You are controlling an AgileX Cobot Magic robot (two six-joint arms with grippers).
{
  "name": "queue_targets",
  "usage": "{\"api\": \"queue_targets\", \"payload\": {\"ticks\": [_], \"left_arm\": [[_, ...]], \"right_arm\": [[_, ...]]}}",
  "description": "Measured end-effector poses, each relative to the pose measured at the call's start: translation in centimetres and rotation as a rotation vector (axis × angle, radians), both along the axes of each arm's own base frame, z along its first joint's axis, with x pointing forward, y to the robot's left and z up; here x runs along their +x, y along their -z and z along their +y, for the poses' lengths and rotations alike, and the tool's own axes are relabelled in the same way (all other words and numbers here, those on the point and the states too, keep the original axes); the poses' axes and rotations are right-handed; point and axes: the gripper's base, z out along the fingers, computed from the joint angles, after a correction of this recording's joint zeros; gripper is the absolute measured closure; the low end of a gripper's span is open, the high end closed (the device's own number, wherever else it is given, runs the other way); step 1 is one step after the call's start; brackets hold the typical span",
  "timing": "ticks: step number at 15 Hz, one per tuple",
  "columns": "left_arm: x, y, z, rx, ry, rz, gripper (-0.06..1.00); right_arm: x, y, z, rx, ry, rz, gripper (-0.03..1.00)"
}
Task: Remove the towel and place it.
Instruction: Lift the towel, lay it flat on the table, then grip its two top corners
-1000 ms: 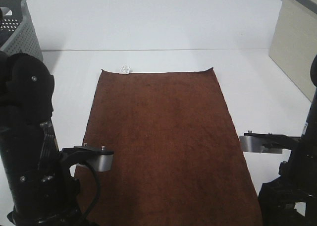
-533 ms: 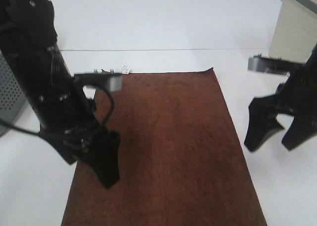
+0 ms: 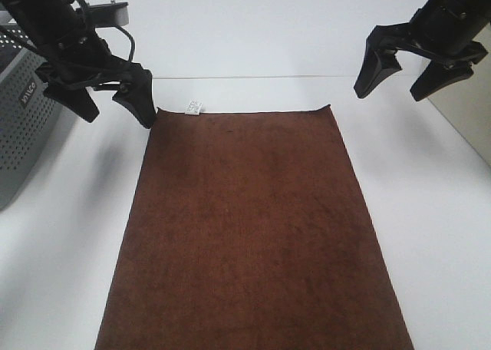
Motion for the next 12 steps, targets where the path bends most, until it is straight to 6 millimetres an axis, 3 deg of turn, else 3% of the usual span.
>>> {"api": "queue_targets", "payload": {"ticks": [3, 6, 9, 12], "left_arm": [[3.5, 2.2, 2.1, -0.002, -0.061, -0.017, -0.04], [5.6, 4.9, 2.5, -0.005, -0.086, -0.037, -0.04], [6.8, 7.7, 2.1, -0.047, -0.082, -0.065, -0.04], [7.4, 9.2, 1.6, -0.101, -0.09, -0.103, -0.04]], "right_arm": [[4.5, 3.1, 0.5, 0.001, -0.003, -0.003, 0.05], [8.0, 6.1, 0.8, -0.003, -0.017, -0.011, 0.05], [9.7, 8.9, 1.0, 0.0, -0.021, -0.003, 0.05], [9.9, 11.0, 1.3, 0.032, -0.052, 0.023, 0.05]]}}
